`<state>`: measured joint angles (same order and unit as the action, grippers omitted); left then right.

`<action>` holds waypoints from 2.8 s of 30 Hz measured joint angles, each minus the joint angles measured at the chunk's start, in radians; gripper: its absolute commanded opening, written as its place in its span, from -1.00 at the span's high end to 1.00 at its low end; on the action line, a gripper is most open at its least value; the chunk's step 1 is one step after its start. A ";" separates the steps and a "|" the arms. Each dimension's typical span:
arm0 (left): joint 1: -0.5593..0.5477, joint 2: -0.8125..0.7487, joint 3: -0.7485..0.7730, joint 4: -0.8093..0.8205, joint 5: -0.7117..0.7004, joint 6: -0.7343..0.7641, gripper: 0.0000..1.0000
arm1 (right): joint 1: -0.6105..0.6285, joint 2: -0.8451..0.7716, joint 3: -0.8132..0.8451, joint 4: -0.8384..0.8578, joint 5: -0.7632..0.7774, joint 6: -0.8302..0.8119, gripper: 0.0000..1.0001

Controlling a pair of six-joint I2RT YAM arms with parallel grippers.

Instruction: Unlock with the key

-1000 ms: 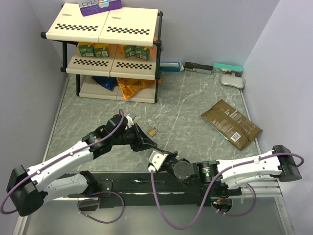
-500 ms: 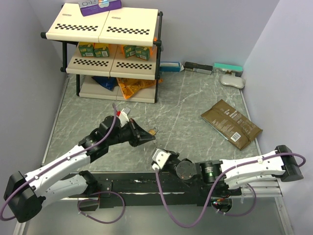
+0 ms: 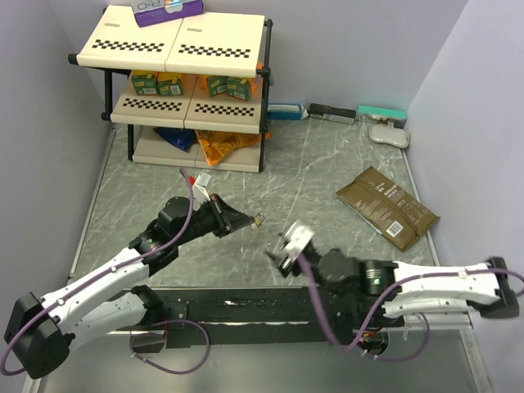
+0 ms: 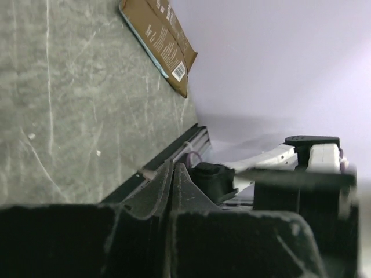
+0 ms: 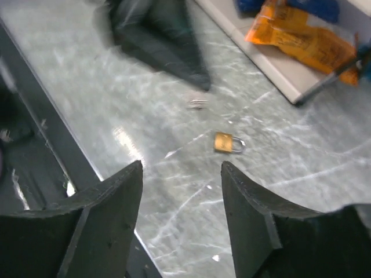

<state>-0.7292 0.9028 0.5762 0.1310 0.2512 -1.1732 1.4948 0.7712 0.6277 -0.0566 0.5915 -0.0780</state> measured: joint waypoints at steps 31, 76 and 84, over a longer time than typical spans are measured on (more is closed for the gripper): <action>0.002 -0.135 -0.045 0.214 0.475 0.481 0.98 | -0.584 -0.004 -0.157 0.467 -1.133 0.657 0.15; 0.003 -0.087 -0.049 0.306 0.538 0.470 0.98 | -0.585 0.090 -0.157 0.600 -1.168 0.691 1.00; 0.003 -0.087 -0.045 0.263 0.491 0.486 -0.99 | -0.585 0.081 -0.160 0.603 -1.126 0.703 1.00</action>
<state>-0.7261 0.8158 0.5312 0.3939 0.7422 -0.6872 0.9096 0.8520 0.4679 0.5468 -0.5346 0.6247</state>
